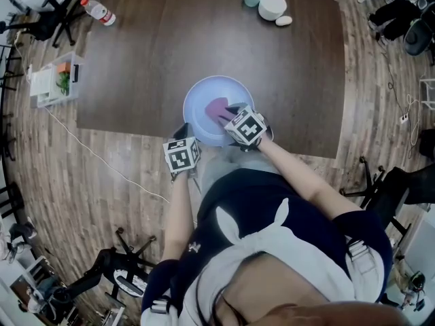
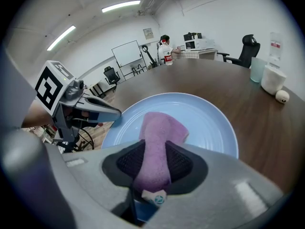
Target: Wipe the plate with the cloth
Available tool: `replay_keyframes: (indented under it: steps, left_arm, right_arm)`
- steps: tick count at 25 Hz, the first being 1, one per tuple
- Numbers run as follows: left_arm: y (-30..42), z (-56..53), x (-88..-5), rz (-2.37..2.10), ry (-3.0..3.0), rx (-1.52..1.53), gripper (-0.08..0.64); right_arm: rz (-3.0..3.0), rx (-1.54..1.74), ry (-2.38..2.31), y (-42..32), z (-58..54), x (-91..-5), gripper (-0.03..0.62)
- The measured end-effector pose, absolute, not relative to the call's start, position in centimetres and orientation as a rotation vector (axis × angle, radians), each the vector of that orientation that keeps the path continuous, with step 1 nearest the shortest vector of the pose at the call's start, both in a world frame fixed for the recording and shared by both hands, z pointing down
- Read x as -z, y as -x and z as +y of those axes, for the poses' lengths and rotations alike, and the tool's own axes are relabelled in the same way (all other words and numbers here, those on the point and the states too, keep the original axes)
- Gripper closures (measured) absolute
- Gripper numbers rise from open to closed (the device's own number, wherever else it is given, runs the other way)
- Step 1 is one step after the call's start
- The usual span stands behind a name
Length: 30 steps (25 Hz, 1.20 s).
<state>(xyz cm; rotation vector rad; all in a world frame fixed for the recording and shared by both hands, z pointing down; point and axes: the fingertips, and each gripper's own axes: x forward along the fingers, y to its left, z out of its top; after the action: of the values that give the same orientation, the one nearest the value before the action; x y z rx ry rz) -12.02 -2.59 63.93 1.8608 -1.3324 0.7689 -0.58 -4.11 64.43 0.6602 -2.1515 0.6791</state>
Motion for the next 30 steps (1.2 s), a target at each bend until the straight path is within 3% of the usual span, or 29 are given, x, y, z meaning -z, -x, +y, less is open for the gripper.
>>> replay_keyframes:
  steps: [30]
  left_arm:
    - [12.1, -2.5, -63.9, -1.356, -1.856, -0.765, 0.554]
  right_arm:
    - [-1.999, -0.641, -0.764, -4.3, -6.5, -64.3, 0.465]
